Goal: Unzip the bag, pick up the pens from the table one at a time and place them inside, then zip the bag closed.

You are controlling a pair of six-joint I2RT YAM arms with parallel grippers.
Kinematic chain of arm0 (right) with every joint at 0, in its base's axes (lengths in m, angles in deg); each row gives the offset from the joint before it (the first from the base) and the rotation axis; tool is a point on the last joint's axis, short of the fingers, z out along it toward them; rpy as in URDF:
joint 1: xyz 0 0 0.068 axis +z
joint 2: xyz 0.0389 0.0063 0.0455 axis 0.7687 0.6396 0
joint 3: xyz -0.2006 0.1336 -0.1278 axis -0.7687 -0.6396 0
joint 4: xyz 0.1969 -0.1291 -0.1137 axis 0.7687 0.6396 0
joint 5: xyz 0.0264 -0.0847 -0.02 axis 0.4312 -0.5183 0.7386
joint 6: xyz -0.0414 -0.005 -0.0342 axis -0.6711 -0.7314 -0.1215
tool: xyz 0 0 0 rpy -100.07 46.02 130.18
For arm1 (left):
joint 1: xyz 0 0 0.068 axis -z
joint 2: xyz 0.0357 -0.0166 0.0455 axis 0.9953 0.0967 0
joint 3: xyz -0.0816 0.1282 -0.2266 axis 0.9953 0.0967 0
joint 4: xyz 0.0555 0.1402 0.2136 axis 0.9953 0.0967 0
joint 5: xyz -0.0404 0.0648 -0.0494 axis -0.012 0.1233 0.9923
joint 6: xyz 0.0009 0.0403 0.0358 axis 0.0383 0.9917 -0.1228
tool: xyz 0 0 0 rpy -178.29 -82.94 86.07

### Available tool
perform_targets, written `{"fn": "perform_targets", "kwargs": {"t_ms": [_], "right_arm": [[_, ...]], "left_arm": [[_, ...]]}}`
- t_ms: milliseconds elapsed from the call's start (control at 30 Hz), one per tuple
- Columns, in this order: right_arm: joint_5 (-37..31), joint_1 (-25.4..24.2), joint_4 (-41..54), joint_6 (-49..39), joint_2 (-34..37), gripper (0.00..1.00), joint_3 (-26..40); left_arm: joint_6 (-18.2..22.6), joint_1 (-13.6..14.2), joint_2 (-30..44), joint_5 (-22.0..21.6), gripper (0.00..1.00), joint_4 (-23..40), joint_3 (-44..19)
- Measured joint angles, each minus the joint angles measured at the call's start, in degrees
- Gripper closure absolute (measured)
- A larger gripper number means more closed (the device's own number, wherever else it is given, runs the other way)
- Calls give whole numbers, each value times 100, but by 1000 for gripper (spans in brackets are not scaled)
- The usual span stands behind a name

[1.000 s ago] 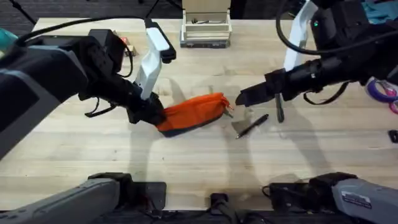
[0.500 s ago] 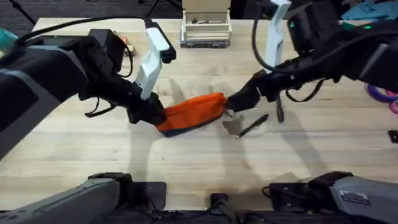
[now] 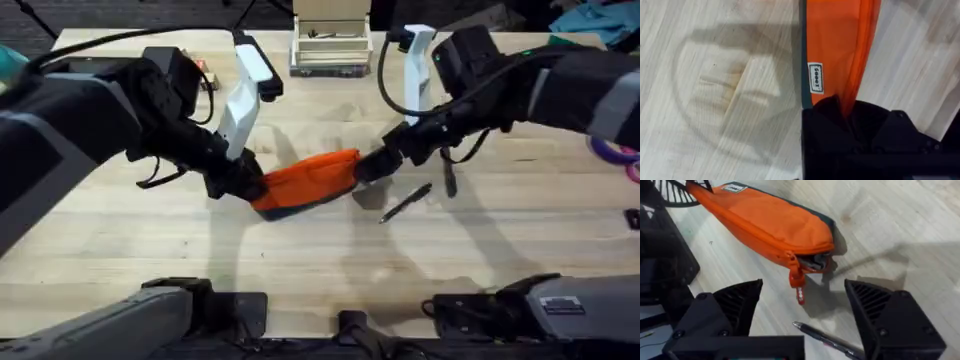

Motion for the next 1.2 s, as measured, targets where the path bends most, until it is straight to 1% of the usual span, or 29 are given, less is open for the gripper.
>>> {"fn": "perform_targets", "kwargs": {"t_ms": [200,300,367,433,500,533,667,733,833,900,1200], "right_arm": [[126,24,-160,1,244,26,0],[145,67,-189,1,292,84,0],[151,106,-203,1,298,171,0],[161,140,-223,3,298,302,0],[171,156,-240,3,298,457,0],[167,162,-249,2,298,515,0],[147,157,-267,1,298,665,0],[144,157,-270,0,298,760,0],[134,157,-273,-3,298,931,0],[127,157,-273,-1,298,964,0],[96,157,-262,1,256,968,0]], "left_arm": [[-1,0,0,1,958,0,0],[0,0,0,0,958,0,0],[-2,0,0,0,958,0,0],[0,0,2,0,958,0,0],[0,0,0,0,958,-2,0],[0,0,0,0,958,-2,0],[0,0,0,-2,958,0,0],[0,-2,0,-4,958,0,0],[0,-2,0,-6,958,0,0],[0,-2,0,-7,958,-2,0],[0,-2,0,-9,958,-2,0]]}}
